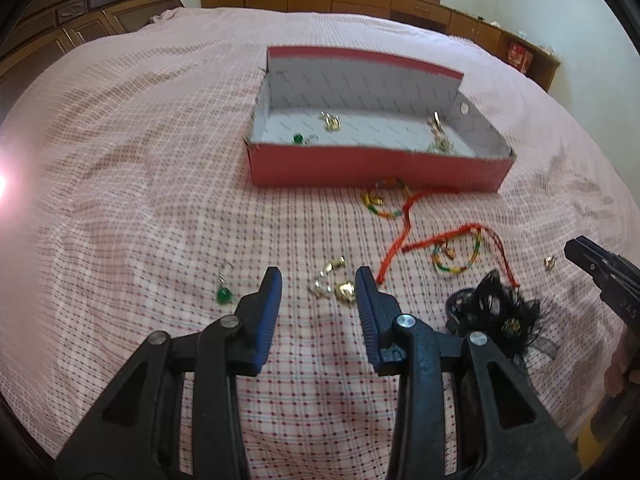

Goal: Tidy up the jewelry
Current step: 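Withdraw both tools from the box back over the jewelry, then grasp the gold earring with the left tool while the right tool grasps the gold charm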

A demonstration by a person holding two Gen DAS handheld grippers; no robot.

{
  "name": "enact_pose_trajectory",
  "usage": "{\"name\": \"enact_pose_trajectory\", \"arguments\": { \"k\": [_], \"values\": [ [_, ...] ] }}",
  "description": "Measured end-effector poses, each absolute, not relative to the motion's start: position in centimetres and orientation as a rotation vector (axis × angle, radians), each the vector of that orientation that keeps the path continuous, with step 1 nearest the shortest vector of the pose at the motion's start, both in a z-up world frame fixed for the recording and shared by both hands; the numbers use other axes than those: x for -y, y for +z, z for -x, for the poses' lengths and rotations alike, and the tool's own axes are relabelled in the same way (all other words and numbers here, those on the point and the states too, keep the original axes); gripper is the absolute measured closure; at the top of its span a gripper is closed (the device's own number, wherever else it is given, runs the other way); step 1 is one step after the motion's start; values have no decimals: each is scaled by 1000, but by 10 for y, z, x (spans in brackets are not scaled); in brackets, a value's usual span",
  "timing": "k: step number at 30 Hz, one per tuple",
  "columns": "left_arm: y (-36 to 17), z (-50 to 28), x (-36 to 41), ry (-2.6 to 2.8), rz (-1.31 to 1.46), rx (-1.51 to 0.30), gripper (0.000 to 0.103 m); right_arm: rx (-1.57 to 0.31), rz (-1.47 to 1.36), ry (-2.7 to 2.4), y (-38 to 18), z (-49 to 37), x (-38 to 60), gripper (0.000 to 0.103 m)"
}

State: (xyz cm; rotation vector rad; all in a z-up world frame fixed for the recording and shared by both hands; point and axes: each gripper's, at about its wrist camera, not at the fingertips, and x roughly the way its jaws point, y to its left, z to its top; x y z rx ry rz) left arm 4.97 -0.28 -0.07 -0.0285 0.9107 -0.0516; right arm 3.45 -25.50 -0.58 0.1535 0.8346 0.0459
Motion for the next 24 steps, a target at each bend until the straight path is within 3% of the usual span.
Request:
{"name": "enact_pose_trajectory", "arguments": {
  "k": [24],
  "values": [
    [-36, -63, 2, -59, 84, -911, 75, -884, -165, 37, -48, -40, 260, 69]
  ]
}}
